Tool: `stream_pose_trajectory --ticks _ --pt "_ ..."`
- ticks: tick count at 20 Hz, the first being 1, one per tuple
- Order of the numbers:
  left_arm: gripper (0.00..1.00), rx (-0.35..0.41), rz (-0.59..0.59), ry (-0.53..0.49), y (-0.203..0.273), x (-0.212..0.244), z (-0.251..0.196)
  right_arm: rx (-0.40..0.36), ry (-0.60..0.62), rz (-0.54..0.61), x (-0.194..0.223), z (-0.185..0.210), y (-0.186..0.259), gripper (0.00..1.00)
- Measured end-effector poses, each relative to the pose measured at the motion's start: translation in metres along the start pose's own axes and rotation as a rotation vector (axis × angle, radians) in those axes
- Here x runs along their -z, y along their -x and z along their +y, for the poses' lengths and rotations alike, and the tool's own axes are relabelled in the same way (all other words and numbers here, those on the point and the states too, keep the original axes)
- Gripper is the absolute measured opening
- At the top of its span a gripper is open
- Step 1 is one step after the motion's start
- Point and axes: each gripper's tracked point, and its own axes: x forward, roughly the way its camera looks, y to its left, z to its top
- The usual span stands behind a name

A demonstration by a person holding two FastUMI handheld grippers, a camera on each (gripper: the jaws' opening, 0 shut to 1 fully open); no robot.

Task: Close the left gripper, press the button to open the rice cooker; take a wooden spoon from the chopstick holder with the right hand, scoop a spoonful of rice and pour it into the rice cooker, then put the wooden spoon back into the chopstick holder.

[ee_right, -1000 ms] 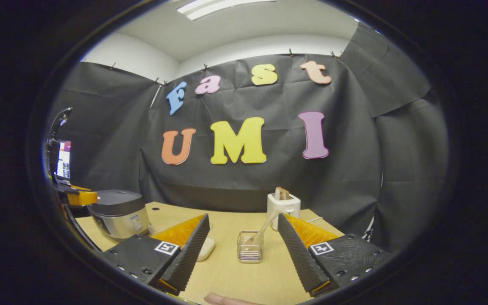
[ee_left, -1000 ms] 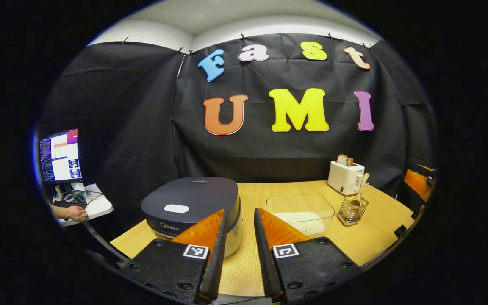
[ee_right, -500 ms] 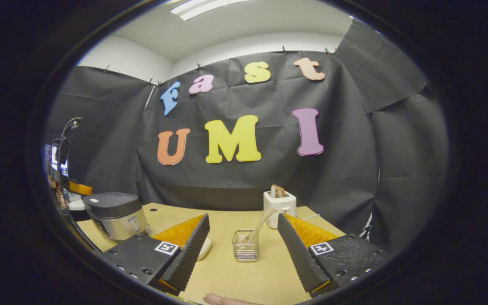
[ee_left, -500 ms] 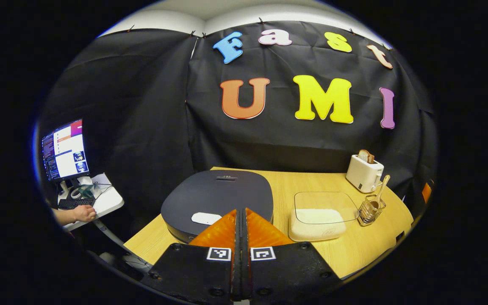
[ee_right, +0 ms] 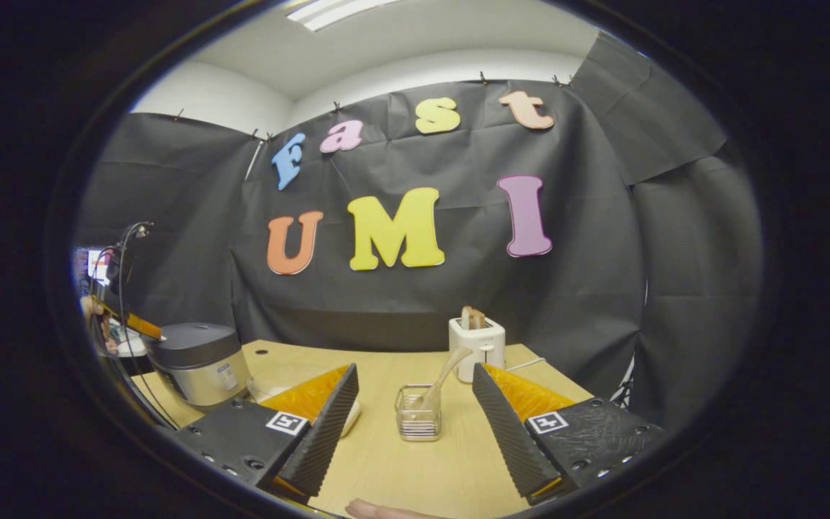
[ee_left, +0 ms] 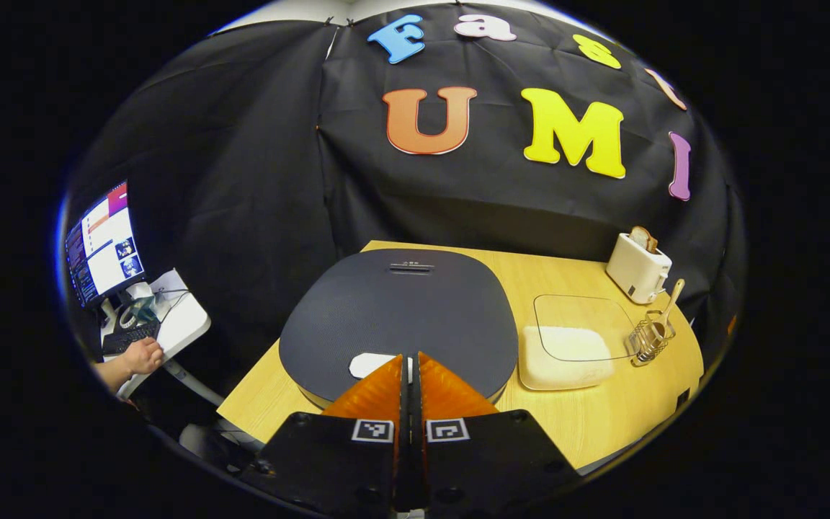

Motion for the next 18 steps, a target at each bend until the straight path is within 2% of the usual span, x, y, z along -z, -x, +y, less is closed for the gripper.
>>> stream_pose_trajectory --ticks 7,12,17,18 --pt "0.03 0.013 0.087 -0.064 -0.002 0.006 0.003 0.004 -0.004 0.015 0.002 0.000 -0.001 0.95" --pt "0.03 -0.035 0.130 -0.063 -0.004 0.008 0.006 -0.015 0.000 0.006 0.000 0.008 0.004 0.93" --pt "0.03 0.043 0.202 0.037 -0.003 0.009 0.004 -0.019 -0.003 -0.009 -0.007 0.006 0.010 0.92" --pt "0.03 0.051 0.199 0.045 -0.003 0.009 0.004 -0.018 -0.009 -0.015 -0.009 0.004 0.011 0.95"
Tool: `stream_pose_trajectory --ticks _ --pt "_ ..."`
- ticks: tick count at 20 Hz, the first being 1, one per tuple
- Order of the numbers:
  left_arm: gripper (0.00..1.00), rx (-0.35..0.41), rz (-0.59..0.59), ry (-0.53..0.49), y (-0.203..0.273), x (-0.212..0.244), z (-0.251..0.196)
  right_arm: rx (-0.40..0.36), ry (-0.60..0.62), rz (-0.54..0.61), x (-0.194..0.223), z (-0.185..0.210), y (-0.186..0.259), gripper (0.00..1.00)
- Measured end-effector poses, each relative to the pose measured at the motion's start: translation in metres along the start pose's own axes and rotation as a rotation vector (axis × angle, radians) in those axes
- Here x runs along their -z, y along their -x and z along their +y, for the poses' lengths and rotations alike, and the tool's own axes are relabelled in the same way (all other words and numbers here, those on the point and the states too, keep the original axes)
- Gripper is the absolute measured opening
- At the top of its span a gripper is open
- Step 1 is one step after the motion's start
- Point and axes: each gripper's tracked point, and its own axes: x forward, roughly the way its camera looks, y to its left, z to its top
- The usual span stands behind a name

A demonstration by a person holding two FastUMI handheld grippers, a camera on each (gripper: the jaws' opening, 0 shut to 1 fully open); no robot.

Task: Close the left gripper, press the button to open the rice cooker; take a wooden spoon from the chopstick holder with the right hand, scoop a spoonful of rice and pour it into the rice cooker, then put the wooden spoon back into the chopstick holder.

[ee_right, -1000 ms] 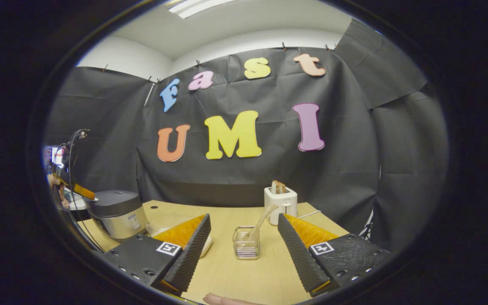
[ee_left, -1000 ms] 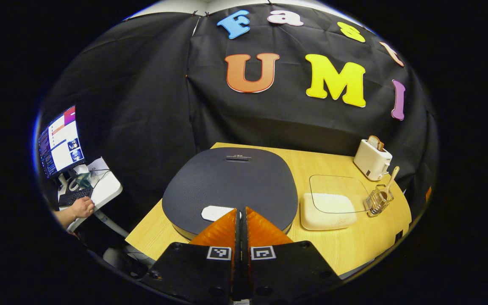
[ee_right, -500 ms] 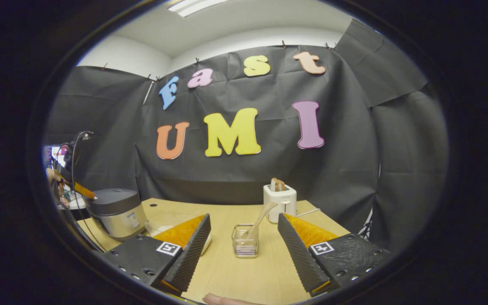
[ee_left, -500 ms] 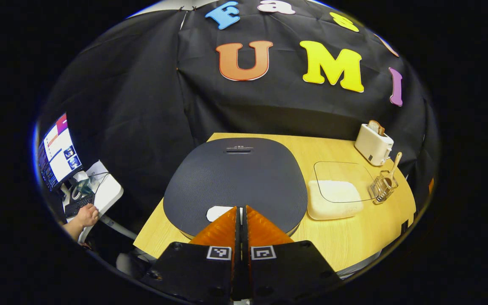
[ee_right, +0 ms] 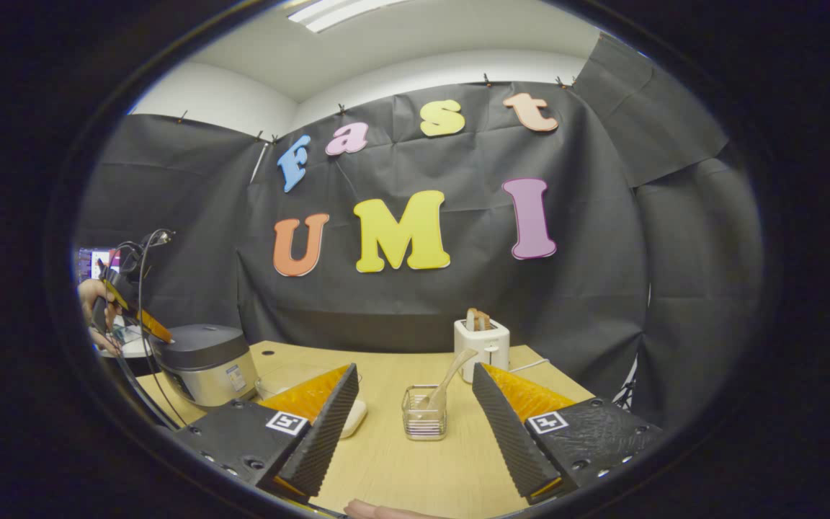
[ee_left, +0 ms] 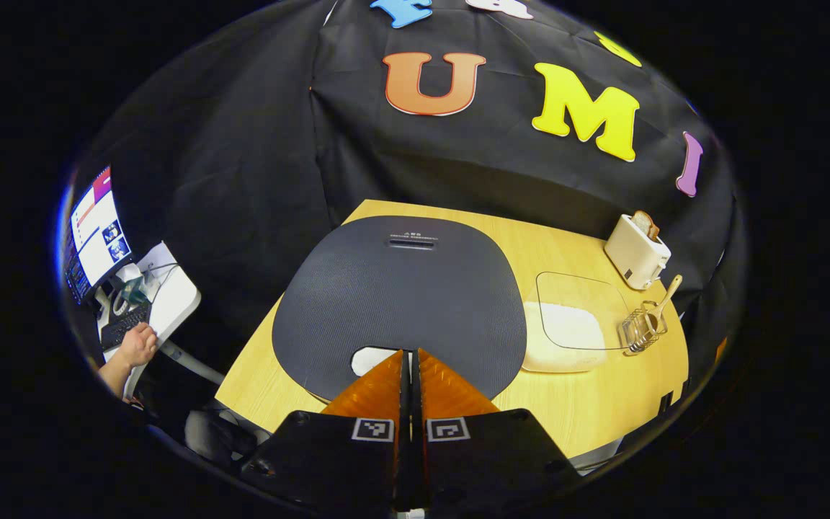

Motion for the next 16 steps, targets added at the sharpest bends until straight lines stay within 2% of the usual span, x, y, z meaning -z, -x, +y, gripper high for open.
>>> stream_pose_trajectory --ticks 5,10,12,13,14,16 --pt "0.03 -0.023 -0.084 -0.012 0.018 -0.010 0.003 0.025 -0.018 -0.014 -0.006 -0.014 0.002 0.95" --pt "0.04 -0.073 -0.290 -0.044 0.059 -0.053 -0.004 0.031 -0.021 0.003 -0.002 -0.017 -0.001 0.95" --pt "0.16 -0.071 -0.324 -0.016 0.078 -0.054 -0.013 0.035 -0.018 0.009 0.000 -0.017 -0.002 0.95" --pt "0.26 -0.056 -0.342 -0.022 0.085 -0.053 -0.022 0.037 -0.018 0.014 0.002 -0.017 -0.004 0.93" --pt "0.27 -0.057 -0.369 -0.036 0.093 -0.054 -0.028 0.041 -0.017 0.021 0.005 -0.018 -0.005 0.95" --pt "0.40 -0.081 -0.421 -0.055 0.108 -0.052 -0.030 0.044 -0.008 0.034 0.009 -0.017 -0.007 0.95"
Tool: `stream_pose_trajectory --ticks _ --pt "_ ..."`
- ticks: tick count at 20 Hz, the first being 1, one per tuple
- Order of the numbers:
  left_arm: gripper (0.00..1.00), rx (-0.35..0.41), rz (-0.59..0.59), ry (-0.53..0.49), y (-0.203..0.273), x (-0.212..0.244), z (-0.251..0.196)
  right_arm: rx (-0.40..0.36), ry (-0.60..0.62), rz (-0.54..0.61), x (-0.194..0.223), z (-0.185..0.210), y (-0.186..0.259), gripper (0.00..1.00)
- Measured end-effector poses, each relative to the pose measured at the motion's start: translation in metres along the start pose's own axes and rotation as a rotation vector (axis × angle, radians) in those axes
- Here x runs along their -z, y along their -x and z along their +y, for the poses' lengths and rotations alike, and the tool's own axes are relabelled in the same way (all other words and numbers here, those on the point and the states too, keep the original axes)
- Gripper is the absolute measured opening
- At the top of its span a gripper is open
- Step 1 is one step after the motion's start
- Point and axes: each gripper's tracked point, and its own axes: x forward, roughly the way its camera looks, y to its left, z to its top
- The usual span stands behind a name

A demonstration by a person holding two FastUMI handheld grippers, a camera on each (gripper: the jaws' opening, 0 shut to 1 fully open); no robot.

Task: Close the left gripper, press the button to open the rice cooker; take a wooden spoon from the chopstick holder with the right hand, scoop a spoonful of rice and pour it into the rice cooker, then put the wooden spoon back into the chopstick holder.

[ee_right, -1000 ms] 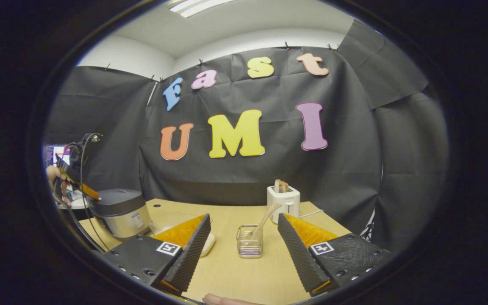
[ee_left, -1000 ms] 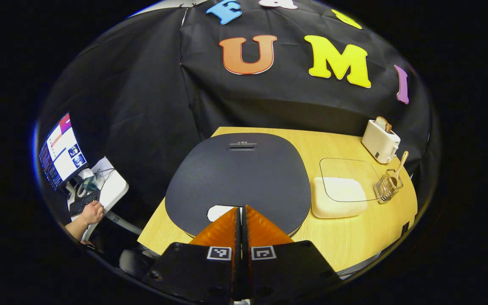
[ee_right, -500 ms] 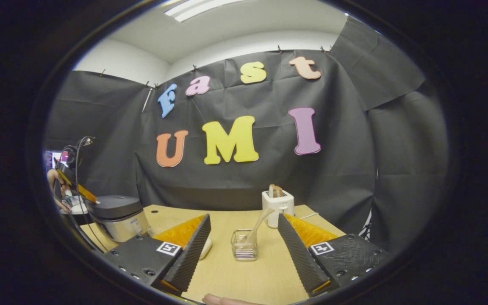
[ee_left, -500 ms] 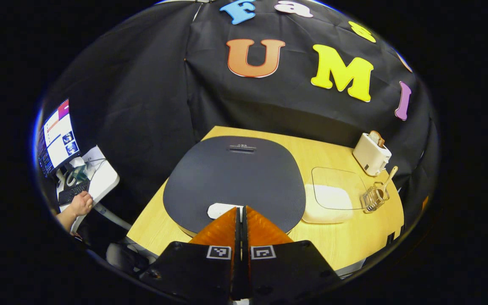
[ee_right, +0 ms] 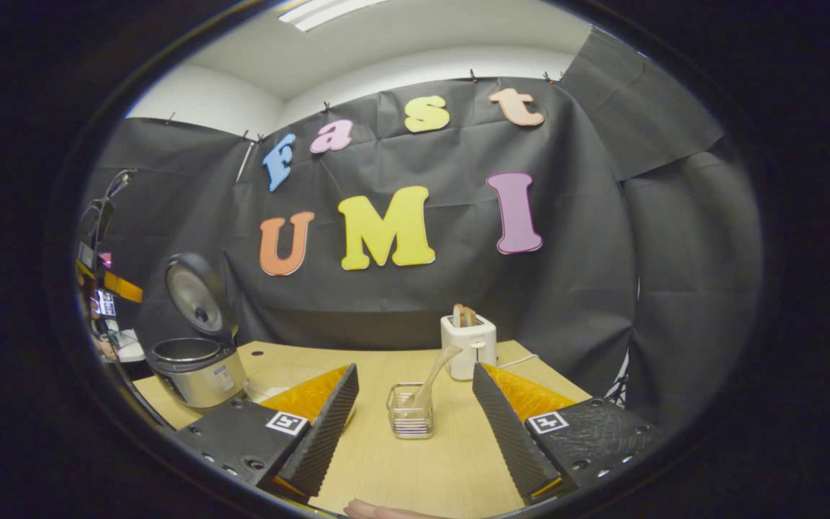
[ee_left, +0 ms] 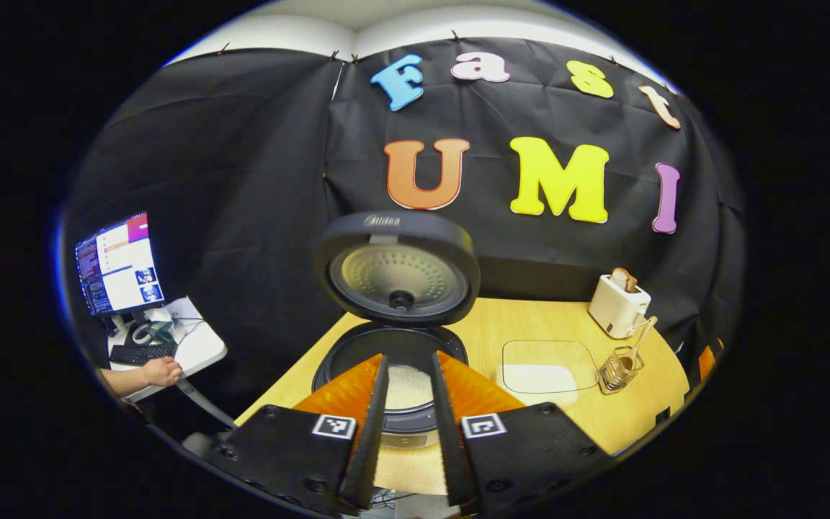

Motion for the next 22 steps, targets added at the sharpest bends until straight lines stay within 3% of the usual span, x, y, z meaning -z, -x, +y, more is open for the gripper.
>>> stream_pose_trajectory --ticks 2,3,5,7,15,22 --pt "0.71 -0.012 -0.039 -0.007 0.009 0.002 -0.004 0.001 0.013 0.006 0.003 0.001 -0.002 0.95" --pt "0.81 -0.018 -0.057 -0.010 0.012 0.001 -0.006 0.005 0.021 0.009 0.004 0.001 -0.003 0.95" --pt "0.91 -0.032 -0.085 -0.012 0.016 0.003 -0.004 0.018 0.029 0.017 0.008 -0.001 -0.006 0.92" --pt "0.91 -0.046 -0.108 0.016 0.020 0.010 -0.003 0.021 0.018 0.034 0.013 0.000 -0.009 0.95" --pt "0.92 0.095 -0.091 0.117 0.026 0.051 -0.058 0.022 0.026 0.129 0.049 -0.002 -0.051 0.95" --pt "0.92 0.134 -0.153 0.066 0.029 0.062 -0.086 0.023 0.022 0.224 0.075 -0.006 -0.119 0.95"
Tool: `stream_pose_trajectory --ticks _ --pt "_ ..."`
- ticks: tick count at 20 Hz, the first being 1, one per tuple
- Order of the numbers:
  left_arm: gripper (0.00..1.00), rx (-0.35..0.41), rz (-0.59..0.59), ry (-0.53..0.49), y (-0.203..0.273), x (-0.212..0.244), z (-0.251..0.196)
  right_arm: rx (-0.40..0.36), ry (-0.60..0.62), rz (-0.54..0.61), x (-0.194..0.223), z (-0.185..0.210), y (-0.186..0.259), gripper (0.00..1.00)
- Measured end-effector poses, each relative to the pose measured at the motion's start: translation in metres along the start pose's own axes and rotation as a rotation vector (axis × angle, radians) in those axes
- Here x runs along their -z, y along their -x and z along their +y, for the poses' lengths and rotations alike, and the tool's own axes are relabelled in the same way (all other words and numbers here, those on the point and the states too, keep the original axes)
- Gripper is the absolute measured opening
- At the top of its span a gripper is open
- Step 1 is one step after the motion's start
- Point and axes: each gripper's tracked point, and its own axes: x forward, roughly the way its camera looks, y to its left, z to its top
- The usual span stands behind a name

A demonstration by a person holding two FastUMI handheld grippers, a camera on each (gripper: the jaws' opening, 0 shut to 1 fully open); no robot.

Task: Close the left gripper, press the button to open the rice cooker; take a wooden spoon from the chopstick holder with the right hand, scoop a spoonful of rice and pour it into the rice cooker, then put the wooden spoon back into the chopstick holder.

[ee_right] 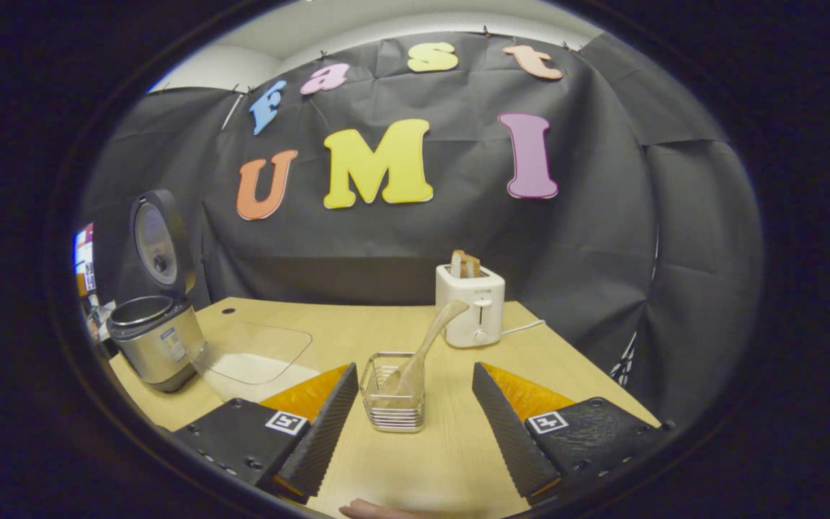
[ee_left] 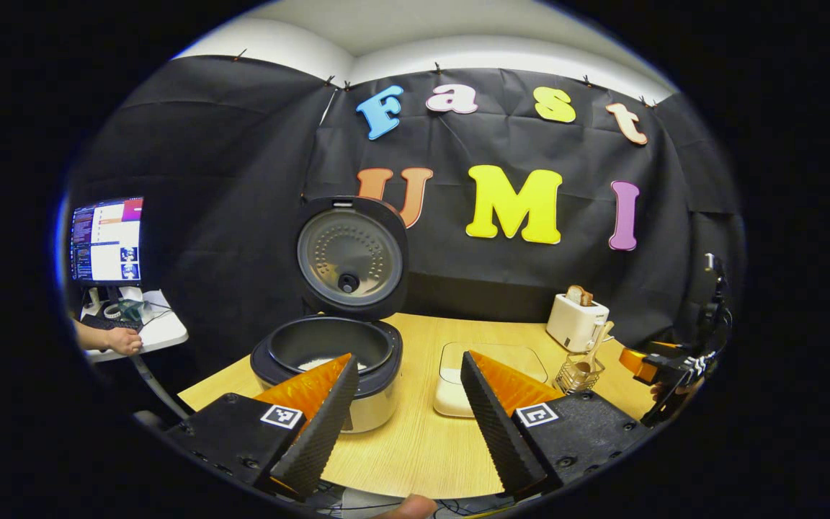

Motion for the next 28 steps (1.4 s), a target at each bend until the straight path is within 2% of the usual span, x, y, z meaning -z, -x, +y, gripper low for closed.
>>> stream_pose_trajectory --ticks 5,7,11,12,13,14,15,21,22,23,24,25,26,28 --pt "0.92 0.040 0.010 -0.032 -0.002 0.017 -0.005 -0.037 -0.019 0.080 0.001 0.005 -0.057 0.95" --pt "0.92 0.046 0.024 -0.048 -0.004 0.022 0.000 -0.029 -0.053 0.095 -0.002 0.001 -0.076 0.95" --pt "0.92 0.036 0.040 -0.003 -0.007 0.024 0.017 -0.012 -0.165 0.183 0.003 -0.003 -0.117 0.96" --pt "0.92 0.034 0.038 0.014 -0.008 0.023 0.021 -0.018 -0.191 0.200 0.002 -0.002 -0.123 0.92" --pt "0.92 0.026 0.039 0.028 -0.007 0.023 0.026 -0.009 -0.208 0.199 0.000 -0.003 -0.129 0.96" --pt "0.92 0.021 0.040 0.036 -0.007 0.023 0.030 0.006 -0.208 0.192 -0.001 -0.006 -0.136 0.92" --pt "0.92 0.025 0.048 0.035 -0.007 0.023 0.030 0.023 -0.193 0.200 0.000 -0.006 -0.145 0.96" --pt "0.92 0.037 0.052 0.026 -0.002 0.022 0.032 0.094 -0.178 0.273 0.019 -0.008 -0.175 0.95" --pt "0.91 0.038 0.043 0.028 -0.002 0.020 0.032 0.089 -0.207 0.284 0.021 -0.006 -0.178 0.84" --pt "0.91 0.046 0.038 0.042 -0.001 0.018 0.030 0.071 -0.251 0.298 0.021 -0.002 -0.179 0.78" --pt "0.91 0.060 0.037 0.055 -0.001 0.019 0.027 0.071 -0.287 0.313 0.024 -0.001 -0.182 0.63" --pt "0.91 0.070 0.036 0.063 -0.001 0.017 0.024 0.077 -0.307 0.332 0.027 -0.002 -0.183 0.64" --pt "0.91 0.073 0.039 0.066 -0.002 0.018 0.025 0.087 -0.311 0.353 0.031 -0.003 -0.182 0.50" --pt "0.91 0.064 0.046 0.066 -0.002 0.019 0.030 0.089 -0.302 0.347 0.028 -0.004 -0.182 0.41"
